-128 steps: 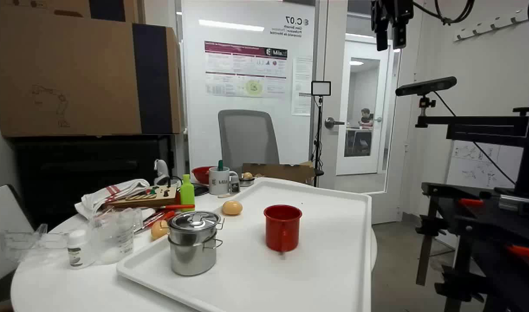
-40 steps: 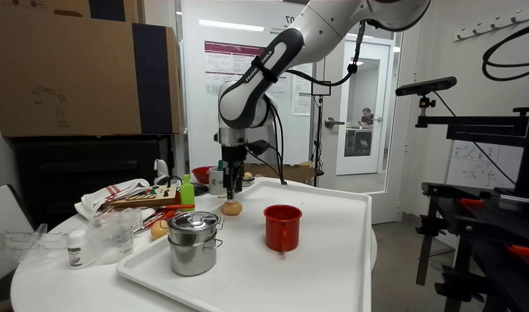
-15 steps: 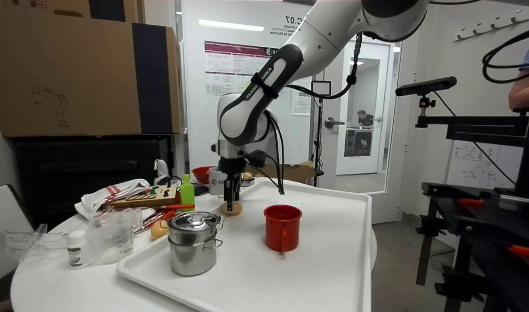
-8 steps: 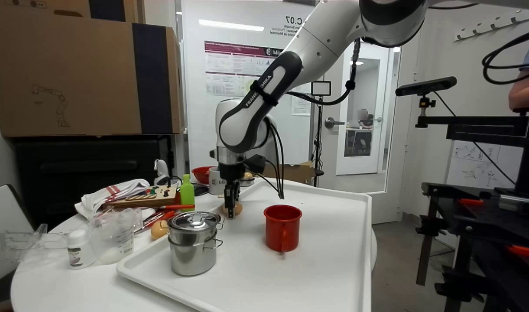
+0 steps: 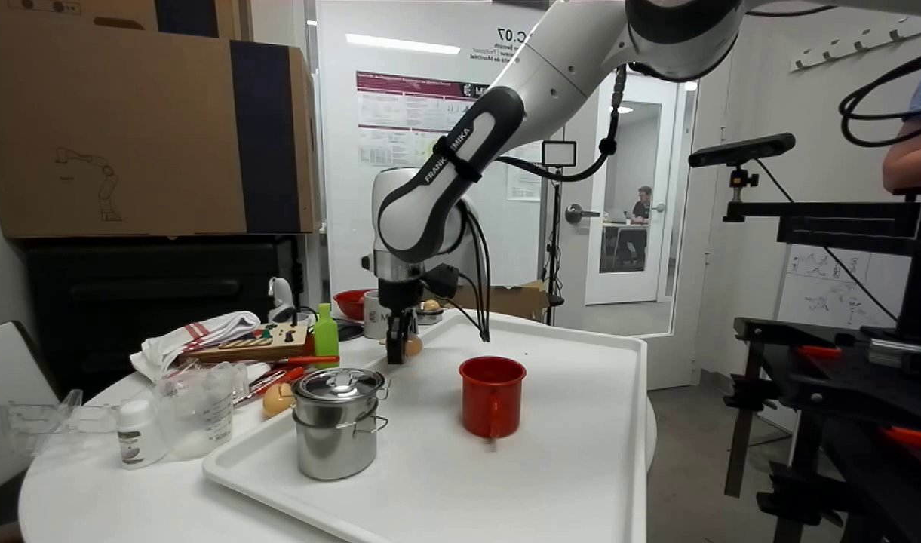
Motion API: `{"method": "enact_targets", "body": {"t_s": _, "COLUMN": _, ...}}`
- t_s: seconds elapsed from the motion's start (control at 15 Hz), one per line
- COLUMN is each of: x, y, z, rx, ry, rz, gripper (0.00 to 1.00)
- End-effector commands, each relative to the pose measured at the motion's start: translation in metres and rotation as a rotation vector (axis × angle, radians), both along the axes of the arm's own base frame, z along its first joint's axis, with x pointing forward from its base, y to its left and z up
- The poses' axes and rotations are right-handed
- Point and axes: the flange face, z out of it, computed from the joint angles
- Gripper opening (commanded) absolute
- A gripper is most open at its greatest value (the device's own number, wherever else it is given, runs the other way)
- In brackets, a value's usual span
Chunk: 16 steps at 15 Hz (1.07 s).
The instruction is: Pick the egg and put it in the cup
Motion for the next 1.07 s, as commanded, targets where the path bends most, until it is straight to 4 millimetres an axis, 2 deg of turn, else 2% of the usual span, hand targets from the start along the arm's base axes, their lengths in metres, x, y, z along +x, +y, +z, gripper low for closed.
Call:
{"method": "enact_targets", "body": {"t_s": 0.0, "x": -0.004, "y": 0.003, "z": 0.035, "rx": -0.05, "ry": -0.009, "rz": 0.001, "gripper": 0.04}}
{"method": "enact_targets", "body": {"t_s": 0.13, "x": -0.007, "y": 0.007, "z": 0.055, "rx": -0.068, "ry": -0.02, "rz": 0.0, "gripper": 0.09}}
{"method": "enact_targets", "body": {"t_s": 0.27, "x": -0.012, "y": 0.014, "z": 0.076, "rx": -0.086, "ry": -0.023, "rz": 0.007, "gripper": 0.09}}
{"method": "enact_targets", "body": {"t_s": 0.53, "x": -0.034, "y": 0.035, "z": 0.108, "rx": -0.111, "ry": -0.006, "rz": 0.019, "gripper": 0.09}}
{"method": "enact_targets", "body": {"t_s": 0.67, "x": -0.052, "y": 0.045, "z": 0.114, "rx": -0.101, "ry": 0.031, "rz": 0.019, "gripper": 0.08}}
{"method": "enact_targets", "body": {"t_s": 0.87, "x": -0.079, "y": 0.056, "z": 0.108, "rx": -0.078, "ry": 0.112, "rz": 0.01, "gripper": 0.09}}
{"method": "enact_targets", "body": {"t_s": 1.0, "x": -0.086, "y": 0.061, "z": 0.1, "rx": -0.06, "ry": 0.15, "rz": 0.01, "gripper": 0.09}}
